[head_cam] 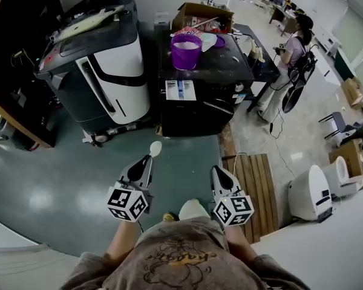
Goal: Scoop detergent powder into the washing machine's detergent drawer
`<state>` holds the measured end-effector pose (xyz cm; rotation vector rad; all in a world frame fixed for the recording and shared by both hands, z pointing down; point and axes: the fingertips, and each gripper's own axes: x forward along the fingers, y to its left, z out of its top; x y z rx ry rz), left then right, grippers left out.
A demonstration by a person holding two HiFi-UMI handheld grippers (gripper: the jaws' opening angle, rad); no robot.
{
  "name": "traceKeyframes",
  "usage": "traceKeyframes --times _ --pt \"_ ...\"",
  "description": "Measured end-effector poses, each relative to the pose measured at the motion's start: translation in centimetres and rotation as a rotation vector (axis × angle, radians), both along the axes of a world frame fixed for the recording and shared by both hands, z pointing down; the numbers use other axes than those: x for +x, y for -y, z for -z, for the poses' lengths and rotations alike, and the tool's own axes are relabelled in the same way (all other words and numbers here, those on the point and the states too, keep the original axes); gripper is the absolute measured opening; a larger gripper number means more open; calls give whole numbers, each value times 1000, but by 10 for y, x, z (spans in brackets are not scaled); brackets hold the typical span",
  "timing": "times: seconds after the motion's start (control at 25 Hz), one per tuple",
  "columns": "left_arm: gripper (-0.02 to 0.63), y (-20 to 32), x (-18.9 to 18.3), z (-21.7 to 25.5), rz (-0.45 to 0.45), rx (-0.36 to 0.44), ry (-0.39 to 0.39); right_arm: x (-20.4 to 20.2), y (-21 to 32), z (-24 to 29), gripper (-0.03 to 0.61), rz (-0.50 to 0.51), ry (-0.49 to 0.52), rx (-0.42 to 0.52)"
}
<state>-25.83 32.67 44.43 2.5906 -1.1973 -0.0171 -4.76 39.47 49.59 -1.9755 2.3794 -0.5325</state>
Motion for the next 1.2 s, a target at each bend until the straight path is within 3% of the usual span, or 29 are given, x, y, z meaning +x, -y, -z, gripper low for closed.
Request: traceKeyframes --times 0.56,1.2 --pt "26 74 3 -11 -13 -5 -23 5 70 -7 2 -11 -23 -1" --pt "26 227 58 19 28 20 0 63 233 17 2 34 -3 28"
